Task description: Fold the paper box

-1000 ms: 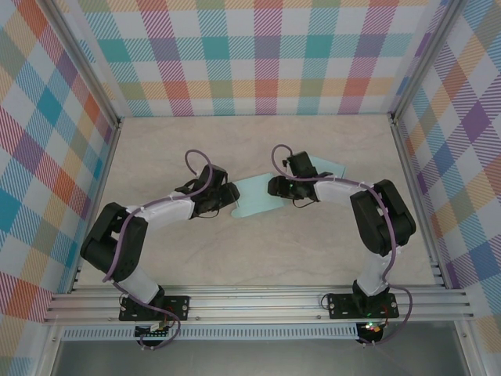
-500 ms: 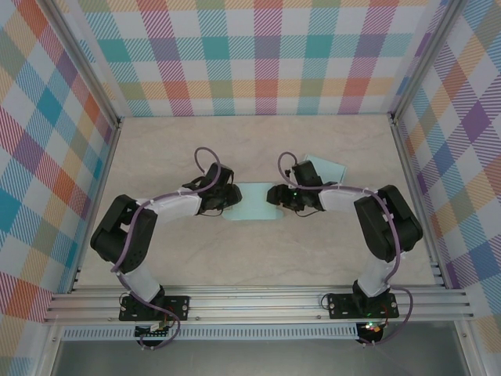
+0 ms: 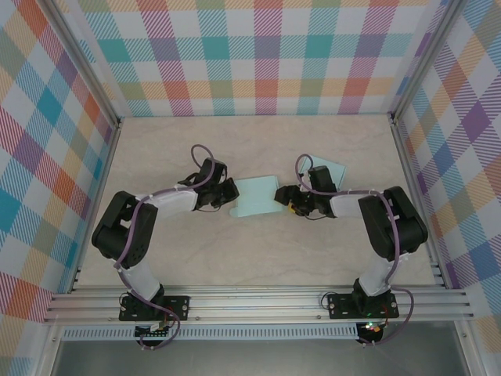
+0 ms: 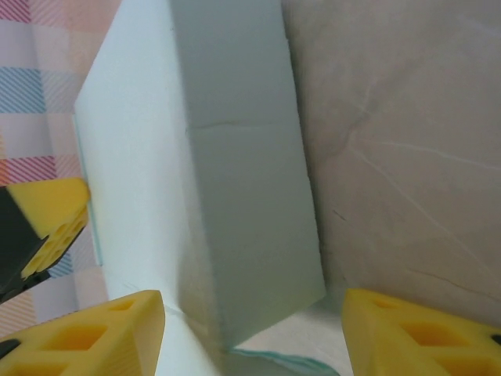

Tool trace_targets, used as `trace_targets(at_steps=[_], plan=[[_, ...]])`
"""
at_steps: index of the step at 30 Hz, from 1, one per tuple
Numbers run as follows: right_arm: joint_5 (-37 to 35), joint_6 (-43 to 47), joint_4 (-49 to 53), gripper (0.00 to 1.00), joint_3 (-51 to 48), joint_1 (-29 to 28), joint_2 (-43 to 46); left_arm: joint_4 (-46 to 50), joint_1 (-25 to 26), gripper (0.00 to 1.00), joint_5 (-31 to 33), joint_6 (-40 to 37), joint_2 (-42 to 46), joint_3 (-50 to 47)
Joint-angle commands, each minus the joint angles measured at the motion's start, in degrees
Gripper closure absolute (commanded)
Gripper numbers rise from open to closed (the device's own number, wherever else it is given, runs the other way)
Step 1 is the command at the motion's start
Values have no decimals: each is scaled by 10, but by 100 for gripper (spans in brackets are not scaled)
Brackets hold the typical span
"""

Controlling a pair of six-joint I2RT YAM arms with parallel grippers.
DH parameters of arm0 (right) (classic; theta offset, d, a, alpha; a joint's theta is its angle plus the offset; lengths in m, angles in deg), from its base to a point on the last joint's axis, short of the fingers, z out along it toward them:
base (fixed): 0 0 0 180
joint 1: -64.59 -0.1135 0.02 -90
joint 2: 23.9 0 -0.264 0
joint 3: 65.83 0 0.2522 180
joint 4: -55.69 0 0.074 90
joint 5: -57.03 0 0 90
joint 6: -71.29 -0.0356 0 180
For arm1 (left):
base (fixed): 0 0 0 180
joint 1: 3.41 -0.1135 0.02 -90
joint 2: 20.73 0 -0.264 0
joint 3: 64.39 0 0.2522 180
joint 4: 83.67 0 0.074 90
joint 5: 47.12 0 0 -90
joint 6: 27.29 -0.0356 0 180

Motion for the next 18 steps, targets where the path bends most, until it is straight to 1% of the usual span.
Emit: trace_targets(at_steps=[1, 6, 13, 16, 18], plan=[[54, -25, -81, 38, -2, 1, -25, 49, -11, 95, -17, -12, -25, -20], [77, -26, -116, 38, 16, 4, -54, 63, -13, 99, -14, -27, -22, -12], [110, -26, -164, 39, 25, 19, -82, 81, -14, 100, -5, -45, -22, -2], [101, -22, -154, 39, 21, 24, -79, 86, -16, 100, 0, -50, -23, 0], [81, -6, -116, 37, 24, 25, -69, 86, -16, 100, 1, -53, -25, 1]])
